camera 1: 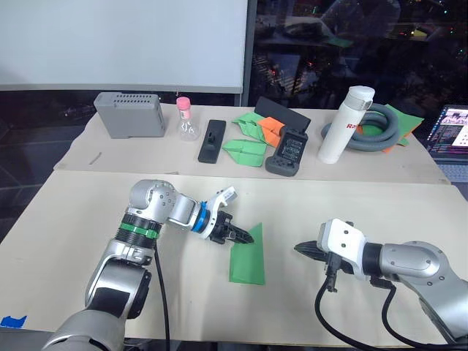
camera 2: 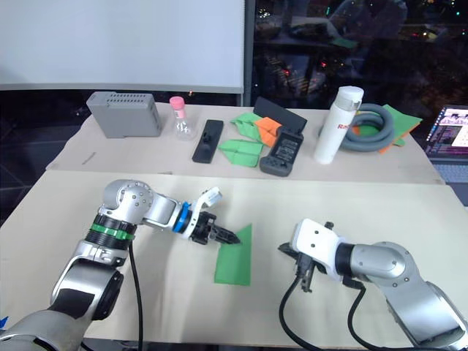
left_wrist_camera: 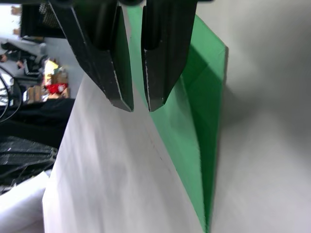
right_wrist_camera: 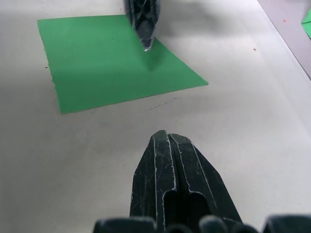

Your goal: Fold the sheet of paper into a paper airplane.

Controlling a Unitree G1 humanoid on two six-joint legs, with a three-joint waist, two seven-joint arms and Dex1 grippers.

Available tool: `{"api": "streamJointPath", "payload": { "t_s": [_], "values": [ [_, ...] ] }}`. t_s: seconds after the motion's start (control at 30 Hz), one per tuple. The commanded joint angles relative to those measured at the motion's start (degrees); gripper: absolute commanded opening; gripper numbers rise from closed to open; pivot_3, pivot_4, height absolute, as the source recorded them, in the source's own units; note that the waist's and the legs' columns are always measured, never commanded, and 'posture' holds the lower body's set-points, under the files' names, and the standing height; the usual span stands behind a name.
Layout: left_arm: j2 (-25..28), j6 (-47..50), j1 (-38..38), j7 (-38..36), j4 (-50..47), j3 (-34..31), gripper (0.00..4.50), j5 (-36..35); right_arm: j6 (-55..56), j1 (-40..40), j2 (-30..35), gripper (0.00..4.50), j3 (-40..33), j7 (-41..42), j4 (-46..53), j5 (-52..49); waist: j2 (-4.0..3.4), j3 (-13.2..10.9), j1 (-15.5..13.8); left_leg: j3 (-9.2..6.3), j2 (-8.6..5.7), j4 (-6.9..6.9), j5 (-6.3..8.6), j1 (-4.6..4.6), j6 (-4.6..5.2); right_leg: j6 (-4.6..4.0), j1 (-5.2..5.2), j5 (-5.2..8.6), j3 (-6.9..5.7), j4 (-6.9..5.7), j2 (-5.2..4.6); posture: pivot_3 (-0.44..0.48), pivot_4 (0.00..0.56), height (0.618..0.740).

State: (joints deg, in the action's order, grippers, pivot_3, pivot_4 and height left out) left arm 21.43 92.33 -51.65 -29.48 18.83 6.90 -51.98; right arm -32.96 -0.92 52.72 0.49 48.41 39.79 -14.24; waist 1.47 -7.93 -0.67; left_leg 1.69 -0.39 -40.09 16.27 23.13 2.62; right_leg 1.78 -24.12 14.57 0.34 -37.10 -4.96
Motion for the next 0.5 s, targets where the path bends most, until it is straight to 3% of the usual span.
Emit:
{"api": "streamJointPath", "payload": {
  "t_s": [0.03,0.1,0.13,0.4,0.5],
  "values": [
    [0.9,0.2,-2.6,0.8,1.4,-2.9,0.67,-3.1,0.2,-0.8,0.4,0.0,0.0,0.2,0.4,0.2,0.0,0.0,0.0,0.0,0.0,0.0,0.0,0.0,0.0,0.0,0.0,0.0,0.0,0.0,0.0,0.0,0.15,0.74],
    [1.8,0.2,-3.5,1.1,2.6,-3.7,0.67,-4.5,0.0,-1.7,0.3,0.0,0.6,0.2,0.1,0.3,0.0,0.0,0.0,0.0,0.0,0.0,0.0,0.0,0.0,0.0,0.0,0.0,0.0,-0.01,0.0,0.0,0.15,0.74],
    [2.7,0.2,-3.9,1.3,3.3,-3.9,0.91,-5.1,-0.1,-2.3,0.4,0.0,0.9,0.3,-0.1,0.3,0.0,0.0,0.0,0.0,-0.01,0.0,0.0,0.0,0.0,0.0,-0.01,0.0,0.01,-0.01,0.0,0.0,0.15,0.74],
    [5.7,0.2,-3.8,3.0,4.8,0.2,3.48,-6.1,-1.9,-5.7,0.1,0.0,2.7,0.2,-0.2,-0.1,0.0,0.0,0.0,0.0,-0.04,-0.01,-0.01,-0.01,-0.02,0.0,-0.01,0.0,0.01,-0.04,-0.02,0.0,0.15,0.74],
    [4.7,0.2,-4.4,2.6,6.6,0.5,3.48,-6.7,-2.7,-6.1,0.2,0.0,2.8,0.0,0.2,-0.2,0.0,0.0,-0.1,-0.04,-0.13,-0.03,-0.01,0.01,-0.02,0.0,-0.01,0.0,-0.02,-0.04,-0.09,0.0,0.15,0.74]
  ]
}}
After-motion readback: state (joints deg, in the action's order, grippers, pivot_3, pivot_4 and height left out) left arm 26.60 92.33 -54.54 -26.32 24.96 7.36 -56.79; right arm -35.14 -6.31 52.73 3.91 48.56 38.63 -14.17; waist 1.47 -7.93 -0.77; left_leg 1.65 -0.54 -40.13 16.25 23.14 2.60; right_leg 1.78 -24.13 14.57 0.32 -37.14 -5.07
